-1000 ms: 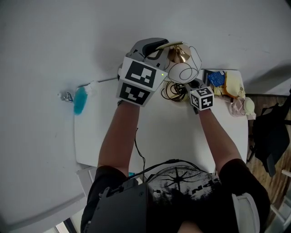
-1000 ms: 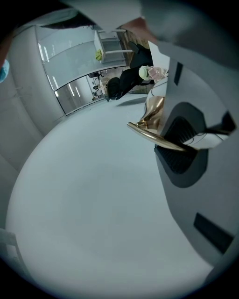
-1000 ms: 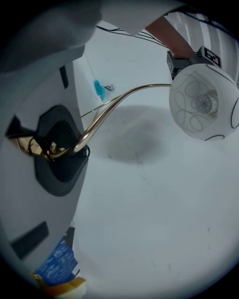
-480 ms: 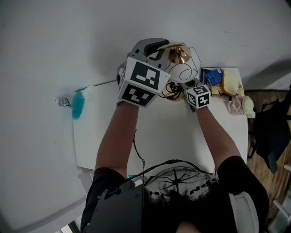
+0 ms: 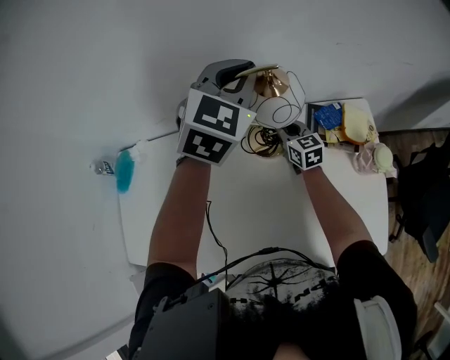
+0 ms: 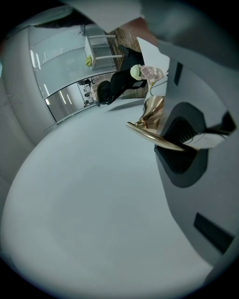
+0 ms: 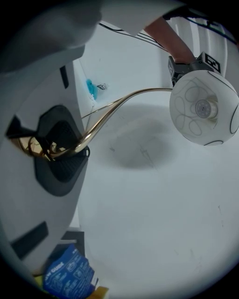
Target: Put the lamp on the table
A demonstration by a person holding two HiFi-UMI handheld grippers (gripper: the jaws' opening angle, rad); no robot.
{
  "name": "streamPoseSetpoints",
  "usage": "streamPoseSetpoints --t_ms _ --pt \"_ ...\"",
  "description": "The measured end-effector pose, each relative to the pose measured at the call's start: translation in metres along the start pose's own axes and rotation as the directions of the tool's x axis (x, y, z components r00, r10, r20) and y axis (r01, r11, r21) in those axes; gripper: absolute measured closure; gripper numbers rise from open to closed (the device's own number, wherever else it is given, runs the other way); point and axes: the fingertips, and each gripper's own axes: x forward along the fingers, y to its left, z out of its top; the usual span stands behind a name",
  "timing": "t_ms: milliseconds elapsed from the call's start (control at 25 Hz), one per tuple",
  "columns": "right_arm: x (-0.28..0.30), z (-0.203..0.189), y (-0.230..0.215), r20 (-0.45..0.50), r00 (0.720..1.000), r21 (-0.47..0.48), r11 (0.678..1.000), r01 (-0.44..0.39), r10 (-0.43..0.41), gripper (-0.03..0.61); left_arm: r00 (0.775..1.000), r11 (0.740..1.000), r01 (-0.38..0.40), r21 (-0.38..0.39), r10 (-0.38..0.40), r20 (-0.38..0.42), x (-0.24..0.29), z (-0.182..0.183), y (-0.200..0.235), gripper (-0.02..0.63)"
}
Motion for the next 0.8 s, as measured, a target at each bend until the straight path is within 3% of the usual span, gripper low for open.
streamPoseSetpoints --t_ms 200,440,560,800 --pt "0.000 -0.001 0.001 -0.010 1.000 0.004 1.000 -0.003 0.003 0.549 1.000 0.999 -0.009 0.033 0.009 -0.026 0.000 -0.002 0.001 0.598" --pt "0.002 0.000 0.000 -0.012 1.000 0.009 1.000 0.016 -0.016 0.549 0.994 0.974 -0.039 0.222 0.061 -0.091 -0.002 0.000 -0.002 0.596" --pt "0.000 -0.003 -0.004 -0.032 0.998 -0.006 0.999 0.051 -0.052 0.543 0.993 0.967 -0.041 0.253 0.067 -0.094 -0.004 0.003 -0.005 0.593" --pt "-0.004 -0.003 -0.010 -0.056 0.995 0.015 0.996 0.085 -0.084 0.443 0.989 0.966 -0.069 0.250 0.100 -0.111 -0.012 0.000 0.005 0.476"
